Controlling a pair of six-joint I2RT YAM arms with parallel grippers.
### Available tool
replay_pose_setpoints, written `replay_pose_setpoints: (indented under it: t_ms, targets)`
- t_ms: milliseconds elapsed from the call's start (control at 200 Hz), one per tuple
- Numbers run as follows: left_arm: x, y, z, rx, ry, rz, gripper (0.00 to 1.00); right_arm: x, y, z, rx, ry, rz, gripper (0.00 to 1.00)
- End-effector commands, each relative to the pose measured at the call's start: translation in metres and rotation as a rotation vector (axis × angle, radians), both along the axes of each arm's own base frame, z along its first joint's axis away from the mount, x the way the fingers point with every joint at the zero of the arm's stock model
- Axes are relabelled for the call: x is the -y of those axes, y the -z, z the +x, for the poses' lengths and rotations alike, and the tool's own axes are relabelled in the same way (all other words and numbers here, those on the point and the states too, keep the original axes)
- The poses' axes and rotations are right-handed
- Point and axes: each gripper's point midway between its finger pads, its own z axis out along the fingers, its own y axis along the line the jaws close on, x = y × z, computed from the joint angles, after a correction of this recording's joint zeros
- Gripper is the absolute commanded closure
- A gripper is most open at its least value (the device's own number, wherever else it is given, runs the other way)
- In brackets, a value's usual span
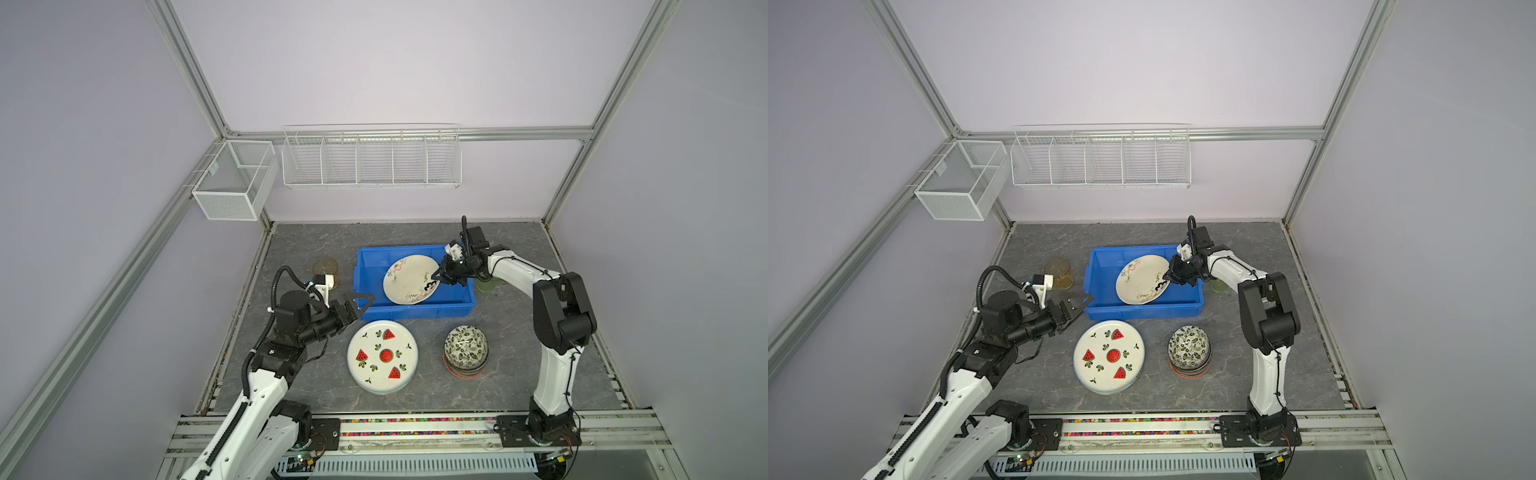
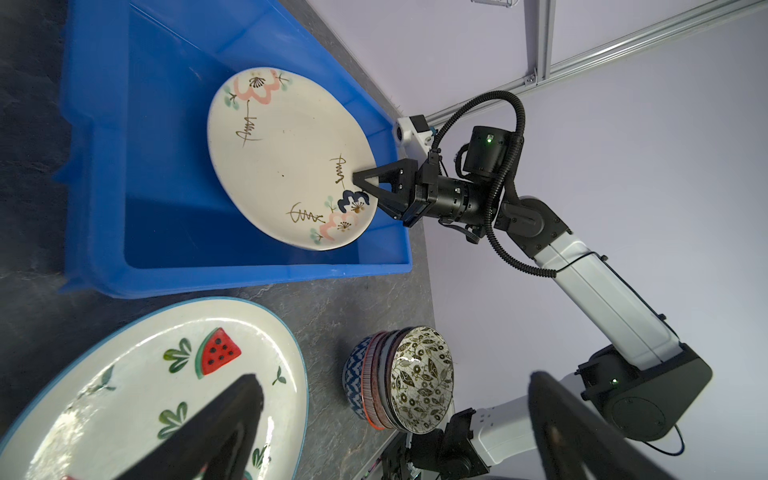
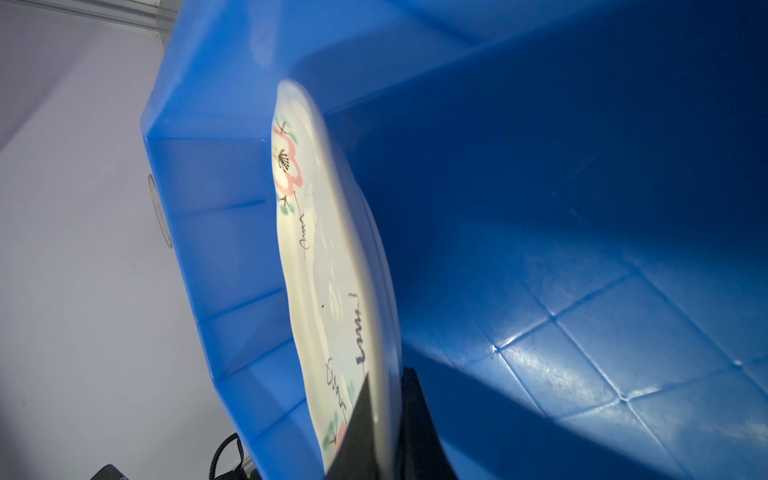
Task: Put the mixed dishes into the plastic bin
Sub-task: 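Lower the flower plate into the bin with the right gripper while left draws back, then open the right gripper to release the flower plate in the bin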
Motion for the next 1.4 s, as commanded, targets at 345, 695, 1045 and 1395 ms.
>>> replay_pose_setpoints:
  t_ms: [345, 695, 1045, 1395]
  targets:
    - [-0.005, -0.003, -0.003, 0.020, -0.027, -0.020, 0.01, -0.001, -0.015, 0.007, 0.071, -0.022, 0.010, 0.87]
    - [-0.005, -0.001, -0.004, 0.012, -0.027, -0.022, 0.01, 0.000, -0.003, 0.006, 0.053, -0.020, -0.017, 0.87]
    - [-0.006, 0.001, -0.006, 0.008, -0.029, -0.023, 0.01, 0.000, 0.008, 0.004, 0.037, -0.016, -0.037, 0.84]
    - [-0.006, 0.005, -0.007, 0.002, -0.031, -0.022, 0.01, 0.007, 0.017, 0.004, 0.036, -0.004, -0.100, 0.81]
